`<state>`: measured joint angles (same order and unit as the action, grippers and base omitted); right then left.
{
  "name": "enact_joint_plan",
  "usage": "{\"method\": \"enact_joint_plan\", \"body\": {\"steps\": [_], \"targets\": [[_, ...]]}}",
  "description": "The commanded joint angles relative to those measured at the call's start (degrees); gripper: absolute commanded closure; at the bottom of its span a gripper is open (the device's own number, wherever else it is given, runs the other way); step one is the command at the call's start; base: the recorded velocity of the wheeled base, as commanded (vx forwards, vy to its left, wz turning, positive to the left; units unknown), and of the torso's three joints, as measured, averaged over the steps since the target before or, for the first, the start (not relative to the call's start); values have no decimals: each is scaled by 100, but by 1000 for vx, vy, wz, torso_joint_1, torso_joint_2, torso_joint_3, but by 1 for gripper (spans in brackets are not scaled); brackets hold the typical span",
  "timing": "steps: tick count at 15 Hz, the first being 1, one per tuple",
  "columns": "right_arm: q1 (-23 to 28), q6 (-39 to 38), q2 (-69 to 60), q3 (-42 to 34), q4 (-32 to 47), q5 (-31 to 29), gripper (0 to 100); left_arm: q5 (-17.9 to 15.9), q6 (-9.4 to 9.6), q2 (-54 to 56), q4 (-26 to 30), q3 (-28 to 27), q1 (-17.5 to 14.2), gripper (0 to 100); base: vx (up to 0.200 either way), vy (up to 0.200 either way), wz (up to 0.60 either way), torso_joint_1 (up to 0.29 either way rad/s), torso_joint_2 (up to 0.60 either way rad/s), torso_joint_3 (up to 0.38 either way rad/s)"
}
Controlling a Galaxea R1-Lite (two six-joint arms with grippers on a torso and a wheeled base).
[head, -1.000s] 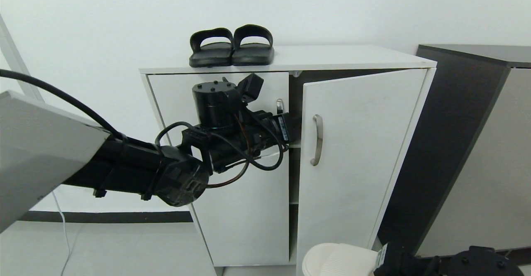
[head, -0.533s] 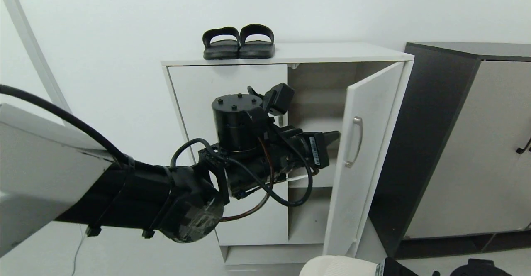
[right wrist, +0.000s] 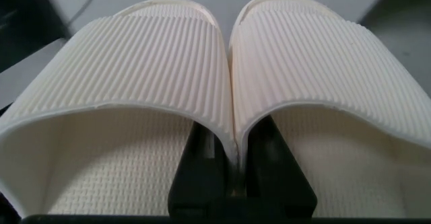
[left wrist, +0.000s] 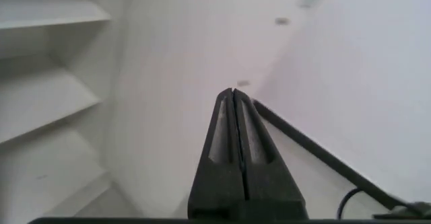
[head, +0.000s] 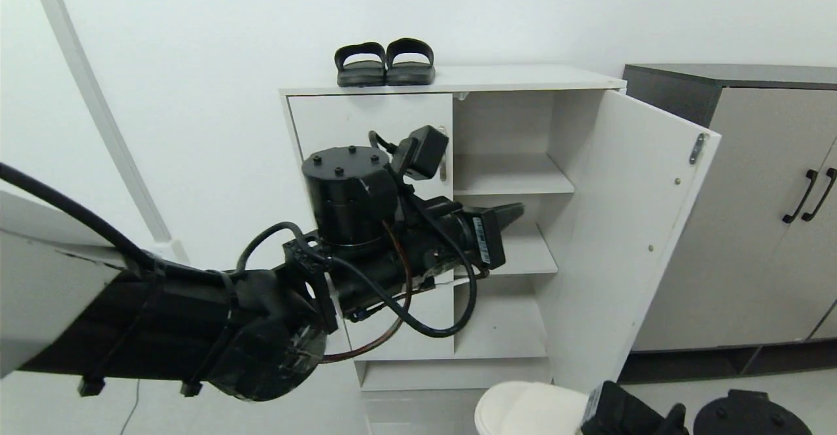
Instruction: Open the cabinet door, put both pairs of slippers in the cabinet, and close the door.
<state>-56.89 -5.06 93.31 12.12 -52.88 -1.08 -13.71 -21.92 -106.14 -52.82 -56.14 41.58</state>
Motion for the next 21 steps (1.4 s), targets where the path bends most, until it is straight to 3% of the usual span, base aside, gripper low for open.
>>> {"method": "enact_joint_plan", "body": {"steps": [1, 3, 4, 6, 8, 9, 11, 17, 21], "targets": [[258, -109, 364, 388, -12, -463, 100, 18, 285, 683, 246, 367, -476, 100, 0, 0, 0, 0, 0, 0], [381, -584, 768, 959, -3, -1386, 100, 141, 531, 1632, 861, 841, -959, 100, 0, 0, 0, 0, 0, 0], [451, -681, 979, 1240, -3, -1746, 100, 413, 583, 2115, 1195, 1105, -1100, 100, 0, 0, 0, 0, 0, 0], [574, -777, 1348, 1733, -3, -2642, 100, 1319, 715, 3223, 1828, 1852, -1196, 100, 0, 0, 0, 0, 0, 0], [820, -839, 1700, 2146, 6, -3249, 100, 2022, 1076, 4277, 1977, 2450, -1398, 100, 0, 0, 0, 0, 0, 0], [978, -848, 1902, 2313, -3, -3636, 100, 2206, 1313, 4822, 2109, 2749, -1697, 100, 0, 0, 0, 0, 0, 0], [1189, -848, 2113, 2524, -12, -4066, 100, 2277, 1840, 5974, 2733, 3364, -2690, 100, 0, 0, 0, 0, 0, 0], [1181, -848, 2121, 2506, -12, -4084, 100, 2409, 1867, 8909, 4245, 4867, -4185, 100, 0, 0, 0, 0, 0, 0], [1128, -848, 2121, 2506, -12, -4084, 100, 2277, 1902, 9946, 4931, 5262, -4272, 100, 0, 0, 0, 0, 0, 0]]}}
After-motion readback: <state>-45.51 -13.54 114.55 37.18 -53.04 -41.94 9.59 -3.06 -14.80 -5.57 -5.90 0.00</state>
